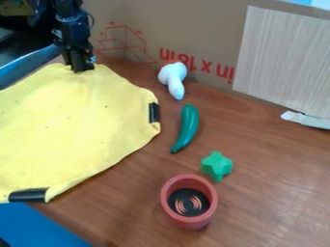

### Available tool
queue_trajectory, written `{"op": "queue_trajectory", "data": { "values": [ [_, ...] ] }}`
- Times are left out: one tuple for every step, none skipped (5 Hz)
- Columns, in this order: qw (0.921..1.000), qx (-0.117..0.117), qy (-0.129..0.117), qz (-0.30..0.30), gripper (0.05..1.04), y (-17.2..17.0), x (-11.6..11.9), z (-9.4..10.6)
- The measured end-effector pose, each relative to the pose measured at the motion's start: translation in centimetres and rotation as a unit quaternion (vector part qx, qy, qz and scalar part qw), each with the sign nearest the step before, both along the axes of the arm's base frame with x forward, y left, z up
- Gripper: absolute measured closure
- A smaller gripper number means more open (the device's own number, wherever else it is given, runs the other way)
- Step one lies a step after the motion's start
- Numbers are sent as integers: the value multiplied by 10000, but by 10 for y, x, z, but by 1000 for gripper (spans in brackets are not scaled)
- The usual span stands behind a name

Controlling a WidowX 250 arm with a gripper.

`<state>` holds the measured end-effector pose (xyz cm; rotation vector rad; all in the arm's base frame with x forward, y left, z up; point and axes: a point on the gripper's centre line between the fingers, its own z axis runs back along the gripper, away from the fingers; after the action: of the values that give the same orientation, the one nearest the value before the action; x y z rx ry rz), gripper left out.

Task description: Fold the cloth from the top to the bottom

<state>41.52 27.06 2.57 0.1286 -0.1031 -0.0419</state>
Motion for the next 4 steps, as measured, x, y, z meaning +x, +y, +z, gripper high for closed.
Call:
{"op": "queue_trajectory", "data": {
  "values": [
    [9998, -149, -105, 104, 1001, -3, 4, 7],
    [9993, -204, -216, 245, 1023, 1, 14, 12],
    [9985, -272, -330, 349, 1025, 4, 26, 18],
    [9978, -470, -323, 338, 1025, -4, 20, 6]
  ]
}}
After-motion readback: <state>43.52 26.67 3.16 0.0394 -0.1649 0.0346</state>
